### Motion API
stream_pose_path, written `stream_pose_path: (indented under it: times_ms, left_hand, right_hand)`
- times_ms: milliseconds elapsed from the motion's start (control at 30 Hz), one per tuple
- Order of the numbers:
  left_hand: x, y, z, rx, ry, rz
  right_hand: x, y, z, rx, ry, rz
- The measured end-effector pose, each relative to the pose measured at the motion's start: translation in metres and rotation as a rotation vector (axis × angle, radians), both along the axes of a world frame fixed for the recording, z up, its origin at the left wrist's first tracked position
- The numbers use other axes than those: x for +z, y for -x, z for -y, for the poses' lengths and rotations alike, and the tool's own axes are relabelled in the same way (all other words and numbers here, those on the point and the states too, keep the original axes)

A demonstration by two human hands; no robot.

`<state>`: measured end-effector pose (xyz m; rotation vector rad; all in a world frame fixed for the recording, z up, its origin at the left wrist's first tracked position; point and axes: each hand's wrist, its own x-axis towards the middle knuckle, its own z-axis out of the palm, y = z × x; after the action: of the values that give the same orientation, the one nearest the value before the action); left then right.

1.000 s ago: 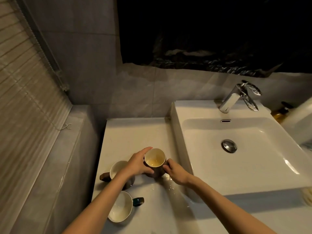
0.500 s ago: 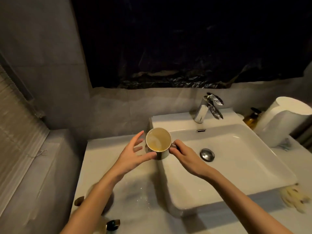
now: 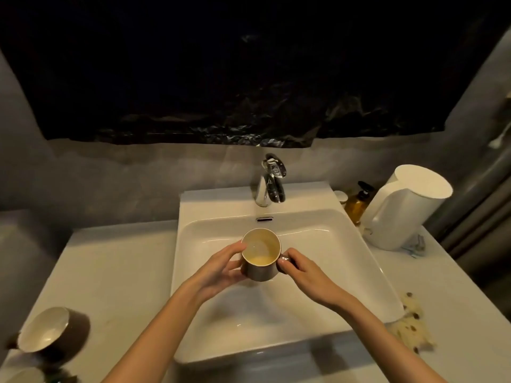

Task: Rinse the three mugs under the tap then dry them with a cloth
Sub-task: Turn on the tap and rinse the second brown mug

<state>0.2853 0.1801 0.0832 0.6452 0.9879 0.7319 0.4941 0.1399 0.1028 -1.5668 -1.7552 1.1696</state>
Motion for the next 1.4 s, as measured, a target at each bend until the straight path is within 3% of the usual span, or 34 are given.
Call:
stream_pose_path:
  times_ms: [100,200,400,633,800,900,967,1067,1200,1300,1400]
  left_hand:
    - [-0.003,-0.035,-0.006,-0.113,-0.013,-0.251]
    - [-0.008,-0.05,-0.013,-0.061,-0.054,-0.492]
    - [-0.013,-0.049,-0.012,0.033,-0.134,-0.573]
    - [-0.018,-0.043,-0.01,0.124,-0.074,-0.528]
    - [-0.016,-0.04,-0.006,0.129,-0.059,-0.531]
    - [-0.012,-0.035,-0.002,0.122,-0.073,-0.531]
    - [-0.01,-0.031,0.0,0.119,-0.089,-0.527]
    - [-0.007,-0.026,0.002,0.105,-0.104,-0.503]
    - [-0.002,-0.025,0.004,0.106,-0.062,-0.378]
    - [0.001,-0.031,0.006,0.073,0.026,-0.233]
    - [0.003,-0.042,0.007,0.013,0.136,-0.062]
  right_hand:
    - [0.005,-0.034,-0.01,-0.021,-0.042,0.099]
    - [0.012,-0.062,-0.023,0.073,-0.186,0.394]
    - [0.01,-0.086,-0.051,0.311,-0.494,1.045]
    - [0.006,-0.075,-0.069,0.688,-0.611,1.725]
    - [-0.012,-0.063,-0.071,0.742,-0.674,1.871]
    - [-0.013,-0.06,-0.072,0.702,-0.636,1.765]
    - [-0.005,-0.062,-0.074,0.547,-0.567,1.512]
    - [0.009,-0.073,-0.074,0.257,-0.381,0.984]
    - [0.016,-0.079,-0.06,0.084,-0.089,0.437]
    - [0.017,-0.07,-0.043,0.027,0.021,0.143]
    - [0.017,-0.056,-0.03,0.035,0.113,-0.034]
